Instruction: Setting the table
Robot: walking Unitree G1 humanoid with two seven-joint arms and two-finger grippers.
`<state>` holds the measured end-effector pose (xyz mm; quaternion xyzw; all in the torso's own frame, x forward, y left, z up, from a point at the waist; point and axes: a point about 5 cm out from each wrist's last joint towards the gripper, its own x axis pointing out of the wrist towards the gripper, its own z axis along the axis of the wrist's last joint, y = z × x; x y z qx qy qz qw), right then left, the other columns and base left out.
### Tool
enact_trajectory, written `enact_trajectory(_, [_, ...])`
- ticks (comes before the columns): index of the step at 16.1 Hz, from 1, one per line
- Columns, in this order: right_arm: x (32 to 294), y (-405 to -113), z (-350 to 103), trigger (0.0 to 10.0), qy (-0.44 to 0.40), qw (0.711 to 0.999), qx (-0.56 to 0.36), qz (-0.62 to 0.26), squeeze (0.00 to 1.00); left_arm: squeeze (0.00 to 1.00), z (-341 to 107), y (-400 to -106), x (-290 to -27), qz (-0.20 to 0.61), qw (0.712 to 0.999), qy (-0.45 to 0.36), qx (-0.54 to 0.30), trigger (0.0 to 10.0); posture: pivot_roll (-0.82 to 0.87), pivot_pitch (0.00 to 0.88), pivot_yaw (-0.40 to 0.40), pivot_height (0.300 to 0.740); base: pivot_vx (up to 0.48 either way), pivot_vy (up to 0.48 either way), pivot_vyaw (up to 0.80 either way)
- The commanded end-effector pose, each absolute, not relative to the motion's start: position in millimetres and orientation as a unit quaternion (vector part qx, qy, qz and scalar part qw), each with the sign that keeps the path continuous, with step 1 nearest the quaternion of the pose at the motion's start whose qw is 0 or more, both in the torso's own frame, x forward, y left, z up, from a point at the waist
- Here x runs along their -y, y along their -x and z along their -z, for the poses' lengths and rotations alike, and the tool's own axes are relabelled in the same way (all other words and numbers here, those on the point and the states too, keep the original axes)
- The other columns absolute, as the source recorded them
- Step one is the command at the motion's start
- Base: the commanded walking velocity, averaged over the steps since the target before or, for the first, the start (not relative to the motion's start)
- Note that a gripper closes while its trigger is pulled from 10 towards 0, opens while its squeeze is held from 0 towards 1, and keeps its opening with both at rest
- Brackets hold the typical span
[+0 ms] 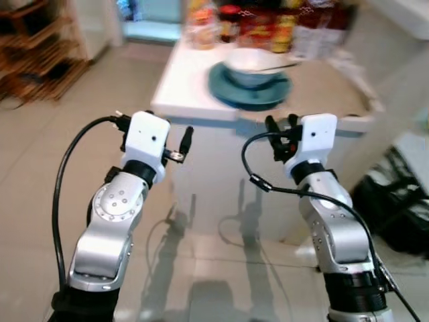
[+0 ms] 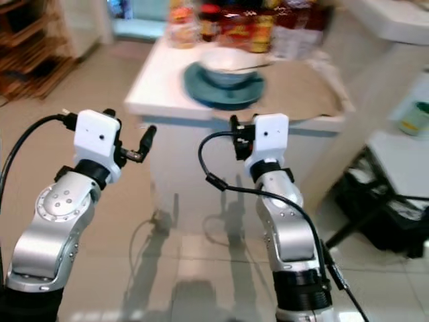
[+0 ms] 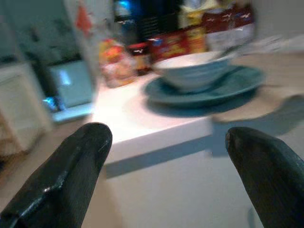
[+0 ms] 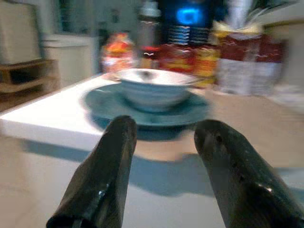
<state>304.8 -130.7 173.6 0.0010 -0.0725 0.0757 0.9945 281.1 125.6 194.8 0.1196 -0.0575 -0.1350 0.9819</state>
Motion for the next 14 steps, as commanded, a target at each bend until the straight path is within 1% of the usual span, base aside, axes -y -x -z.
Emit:
enact_trajectory(1, [134.9, -305.0, -179.4, 10.0, -0.019, 0.994, 0.087, -0.066, 0.0, 0.0, -196.4, -280.1, -122.2, 0.146, 0.979, -0.126, 0.061, 10.0, 0.09, 0.012, -0.07, 0.74, 0.364, 0.0, 0.0])
enact_trajectory(4, [137.3, -304.0, -185.1, 10.0, -0.047, 0.991, 0.108, -0.066, 0.0, 0.0, -196.4, -279.9, -121.1, 0.15, 0.978, -0.127, 0.062, 10.0, 0.08, 0.014, -0.07, 0.74, 0.35, 0.0, 0.0])
enact_trajectory(5, [138.0, -303.9, -186.1, 10.0, -0.047, 0.99, 0.111, -0.067, 0.22, 0.0, -196.5, -280.1, -120.7, 0.151, 0.978, -0.126, 0.062, 10.0, 0.08, 0.014, -0.071, 0.74, 0.349, 0.0, 0.0])
enact_trajectory(7, [138.0, -304.0, -187.9, 10.0, -0.052, 0.989, 0.117, -0.072, 1.0, 0.0, -196.9, -280.6, -119.3, 0.152, 0.978, -0.125, 0.063, 10.0, 0.08, 0.018, -0.072, 0.74, 0.347, 0.0, 0.0])
enact_trajectory(10, [137.1, -304.1, -189.2, 10.0, -0.059, 0.987, 0.123, -0.081, 1.0, 0.0, -197.5, -280.9, -118.5, 0.153, 0.978, -0.124, 0.064, 10.0, 0.09, 0.018, -0.075, 0.74, 0.342, 0.0, 0.0])
enact_trajectory(12, [136.2, -305.2, -188.1, 10.0, -0.047, 0.989, 0.117, -0.078, 0.99, 0.0, -197.8, -280.8, -119.5, 0.151, 0.979, -0.123, 0.065, 10.0, 0.09, 0.018, -0.076, 0.74, 0.345, 0.0, 0.0])
enact_trajectory(13, [136.1, -305.4, -188.1, 10.0, -0.045, 0.989, 0.117, -0.079, 0.62, 0.0, -197.8, -280.8, -119.6, 0.151, 0.979, -0.123, 0.065, 10.0, 0.09, 0.018, -0.076, 0.74, 0.341, 0.0, 0.0])
enact_trajectory(14, [136.0, -305.3, -188.0, 10.0, -0.045, 0.989, 0.117, -0.08, 0.0, 0.0, -197.6, -280.7, -119.5, 0.151, 0.979, -0.123, 0.065, 10.0, 0.09, 0.019, -0.074, 0.74, 0.345, 0.0, 0.0])
